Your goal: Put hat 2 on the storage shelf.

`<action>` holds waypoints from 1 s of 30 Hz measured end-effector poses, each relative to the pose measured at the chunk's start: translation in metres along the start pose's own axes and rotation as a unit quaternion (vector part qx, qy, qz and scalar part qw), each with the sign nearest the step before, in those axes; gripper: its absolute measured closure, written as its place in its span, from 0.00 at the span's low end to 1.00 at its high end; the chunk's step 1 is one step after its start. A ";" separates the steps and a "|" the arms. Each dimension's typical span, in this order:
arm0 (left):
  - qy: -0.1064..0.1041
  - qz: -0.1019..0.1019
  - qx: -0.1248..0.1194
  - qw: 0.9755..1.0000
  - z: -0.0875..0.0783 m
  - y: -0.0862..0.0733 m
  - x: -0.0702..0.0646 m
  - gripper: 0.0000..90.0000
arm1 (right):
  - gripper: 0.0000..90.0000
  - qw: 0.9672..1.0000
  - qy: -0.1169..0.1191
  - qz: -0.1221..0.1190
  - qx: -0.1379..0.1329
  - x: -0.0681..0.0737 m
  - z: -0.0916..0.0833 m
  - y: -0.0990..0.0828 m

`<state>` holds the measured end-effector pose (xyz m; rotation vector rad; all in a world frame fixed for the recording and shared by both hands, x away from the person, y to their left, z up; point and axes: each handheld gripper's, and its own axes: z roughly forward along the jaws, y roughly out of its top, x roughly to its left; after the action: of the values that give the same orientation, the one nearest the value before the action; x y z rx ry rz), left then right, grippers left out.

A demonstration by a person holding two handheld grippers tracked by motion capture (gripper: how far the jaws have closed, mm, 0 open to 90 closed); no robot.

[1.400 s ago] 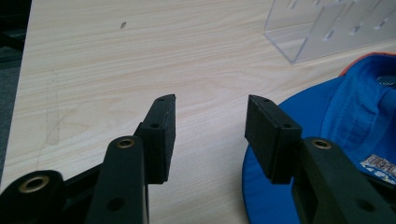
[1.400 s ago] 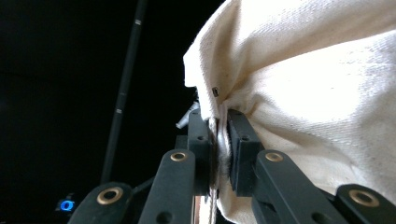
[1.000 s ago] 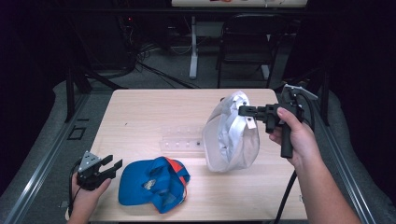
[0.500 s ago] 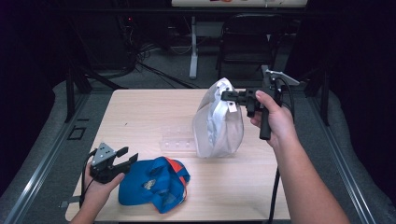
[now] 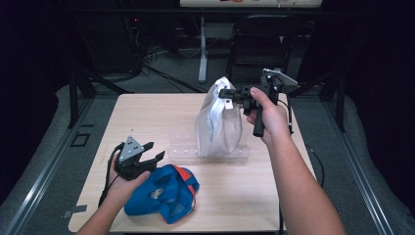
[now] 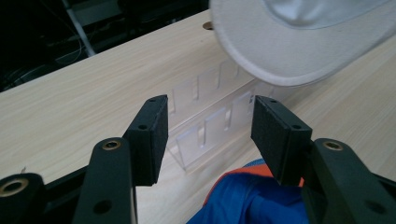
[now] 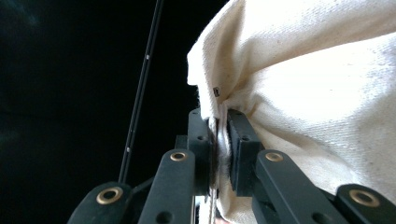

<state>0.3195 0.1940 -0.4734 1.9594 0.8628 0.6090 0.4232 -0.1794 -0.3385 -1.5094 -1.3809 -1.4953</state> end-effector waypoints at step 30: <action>-0.010 0.040 0.022 0.999 0.025 0.008 -0.024 0.51 | 0.91 0.999 -0.043 -0.005 -0.005 0.003 0.054 0.001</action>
<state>0.3242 0.1590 -0.4808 2.0452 0.7938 0.6199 0.4413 -0.1292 -0.3450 -1.5931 -1.4335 -1.4599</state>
